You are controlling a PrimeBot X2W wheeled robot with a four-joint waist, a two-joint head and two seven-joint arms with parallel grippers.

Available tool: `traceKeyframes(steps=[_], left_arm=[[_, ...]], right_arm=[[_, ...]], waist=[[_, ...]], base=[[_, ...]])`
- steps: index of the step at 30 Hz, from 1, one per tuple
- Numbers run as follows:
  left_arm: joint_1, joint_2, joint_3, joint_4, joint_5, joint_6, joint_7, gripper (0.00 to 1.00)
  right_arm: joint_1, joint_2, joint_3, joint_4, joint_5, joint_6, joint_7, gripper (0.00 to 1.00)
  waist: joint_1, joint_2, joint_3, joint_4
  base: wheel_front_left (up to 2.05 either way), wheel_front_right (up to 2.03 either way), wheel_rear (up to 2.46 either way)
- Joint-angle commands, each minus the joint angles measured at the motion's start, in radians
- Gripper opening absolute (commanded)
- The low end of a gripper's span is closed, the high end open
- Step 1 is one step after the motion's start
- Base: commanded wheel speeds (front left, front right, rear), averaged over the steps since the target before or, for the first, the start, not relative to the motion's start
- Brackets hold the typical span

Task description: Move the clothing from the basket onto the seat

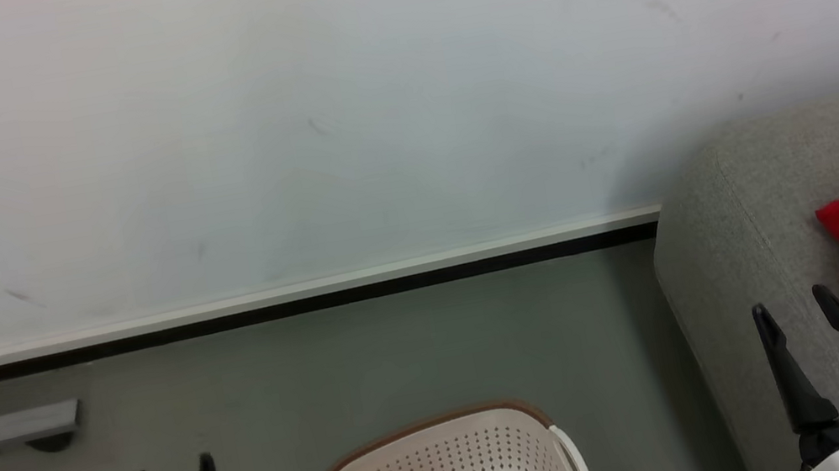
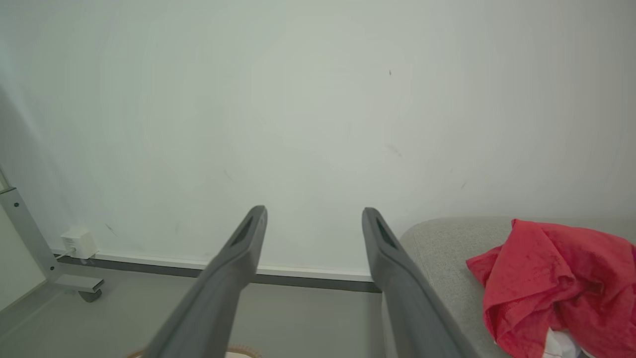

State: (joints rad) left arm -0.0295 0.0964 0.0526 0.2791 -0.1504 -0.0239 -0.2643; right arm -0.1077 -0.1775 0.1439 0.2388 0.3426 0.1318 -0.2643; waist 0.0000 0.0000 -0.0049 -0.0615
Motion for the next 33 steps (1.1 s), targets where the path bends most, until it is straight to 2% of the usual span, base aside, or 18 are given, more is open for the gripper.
traceKeyframes(steps=[1,13,21,33], left_arm=[[-0.021,-0.001,-0.004,0.012,0.004,-0.005,0.0,1.0],[-0.265,0.008,-0.08,0.188,0.011,-0.06,0.003,1.0],[-0.418,0.021,-0.15,0.384,0.031,-0.088,0.02,1.0],[-0.633,0.039,-0.266,0.704,0.063,-0.105,0.074,1.0]], right_arm=[[-0.018,-0.005,-0.004,-0.009,-0.012,-0.002,0.0,1.0],[-0.157,0.019,-0.029,-0.074,-0.024,-0.002,0.0,1.0],[-0.222,0.041,-0.046,-0.11,-0.026,-0.002,0.0,1.0],[-0.315,0.072,-0.05,-0.169,-0.021,-0.002,0.0,1.0]], waist=[[0.0,0.0,0.036,-0.018],[0.0,0.0,0.298,-0.089],[0.0,0.0,0.415,-0.131],[0.0,0.0,0.582,-0.194]], base=[[0.0,0.0,0.0],[0.0,0.0,0.0],[0.0,0.0,0.0],[0.0,0.0,0.0]])
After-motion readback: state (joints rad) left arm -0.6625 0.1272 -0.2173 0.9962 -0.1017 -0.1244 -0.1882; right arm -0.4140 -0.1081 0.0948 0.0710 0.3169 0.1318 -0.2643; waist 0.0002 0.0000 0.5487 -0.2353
